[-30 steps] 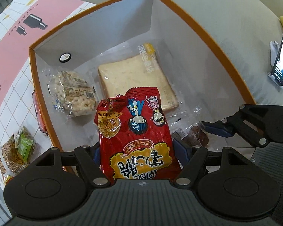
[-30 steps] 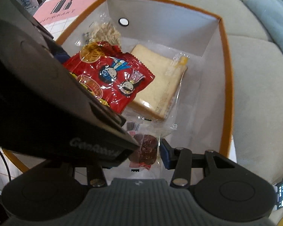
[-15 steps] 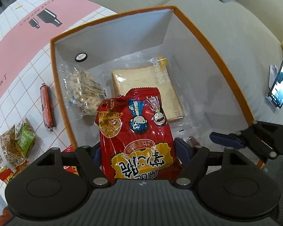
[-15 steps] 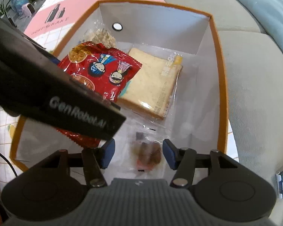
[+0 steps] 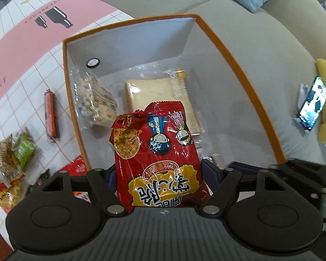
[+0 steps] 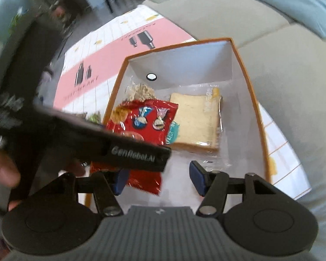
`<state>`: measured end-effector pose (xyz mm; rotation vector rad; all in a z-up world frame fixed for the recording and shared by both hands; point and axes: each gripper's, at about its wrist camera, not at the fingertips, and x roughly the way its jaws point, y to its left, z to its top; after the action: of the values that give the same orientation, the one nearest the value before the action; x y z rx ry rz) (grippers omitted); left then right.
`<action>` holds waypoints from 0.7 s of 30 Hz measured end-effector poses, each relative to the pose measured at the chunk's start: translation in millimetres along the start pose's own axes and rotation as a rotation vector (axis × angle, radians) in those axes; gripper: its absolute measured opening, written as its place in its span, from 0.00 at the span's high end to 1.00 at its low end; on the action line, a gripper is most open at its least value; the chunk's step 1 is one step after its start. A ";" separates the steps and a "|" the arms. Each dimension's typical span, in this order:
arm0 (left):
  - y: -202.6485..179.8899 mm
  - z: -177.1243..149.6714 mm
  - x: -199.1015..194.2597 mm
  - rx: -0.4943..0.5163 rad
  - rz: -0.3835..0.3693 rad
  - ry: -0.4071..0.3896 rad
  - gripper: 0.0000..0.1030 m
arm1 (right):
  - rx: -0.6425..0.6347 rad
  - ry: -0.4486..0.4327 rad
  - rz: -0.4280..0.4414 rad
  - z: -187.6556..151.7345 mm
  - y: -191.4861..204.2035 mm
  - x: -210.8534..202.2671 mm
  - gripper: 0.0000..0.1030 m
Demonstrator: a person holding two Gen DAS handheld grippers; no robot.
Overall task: Organize snacks
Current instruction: 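Lower the red snack bag into the orange box and open the left tool, then move both tools from the box back to the snack pile on the tablecloth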
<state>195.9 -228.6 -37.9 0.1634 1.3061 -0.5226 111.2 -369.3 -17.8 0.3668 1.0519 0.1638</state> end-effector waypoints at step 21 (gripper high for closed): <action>11.0 -27.4 -65.4 0.044 0.041 -0.166 0.22 | 0.010 -0.032 -0.153 -15.7 20.5 12.5 0.45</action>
<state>166.1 -190.1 14.8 0.1795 1.1283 -0.5190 104.5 -343.0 -27.4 0.2953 1.0454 0.0156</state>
